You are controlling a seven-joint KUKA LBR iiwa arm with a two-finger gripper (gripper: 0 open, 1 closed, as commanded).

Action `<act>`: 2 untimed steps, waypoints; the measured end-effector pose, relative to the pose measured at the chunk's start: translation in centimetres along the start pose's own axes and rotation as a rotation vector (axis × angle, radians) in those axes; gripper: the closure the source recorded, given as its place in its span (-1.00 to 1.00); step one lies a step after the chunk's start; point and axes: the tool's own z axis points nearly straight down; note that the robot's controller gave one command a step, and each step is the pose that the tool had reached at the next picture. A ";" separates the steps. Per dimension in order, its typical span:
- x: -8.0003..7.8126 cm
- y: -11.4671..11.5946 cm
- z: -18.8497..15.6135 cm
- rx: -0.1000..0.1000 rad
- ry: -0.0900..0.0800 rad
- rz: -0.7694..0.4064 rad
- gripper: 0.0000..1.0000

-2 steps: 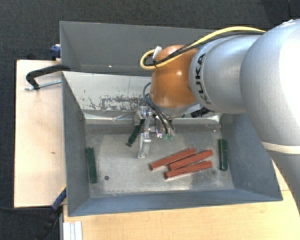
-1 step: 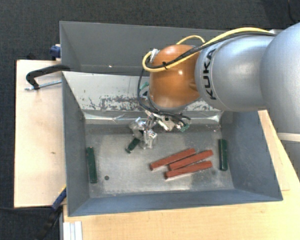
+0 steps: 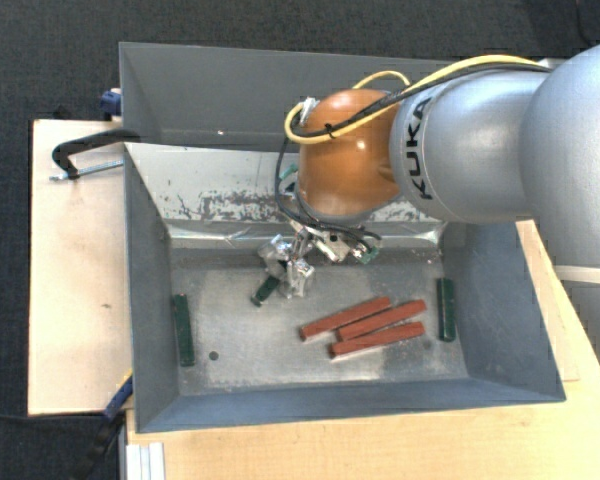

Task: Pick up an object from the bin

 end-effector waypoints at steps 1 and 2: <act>1.8 -1.4 -3.7 -0.007 0.012 -0.109 -1.00; 1.8 -1.3 -3.7 -0.008 0.012 -0.111 -1.00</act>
Offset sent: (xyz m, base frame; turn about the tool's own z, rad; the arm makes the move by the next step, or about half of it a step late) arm 0.0000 0.0000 0.0000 0.0000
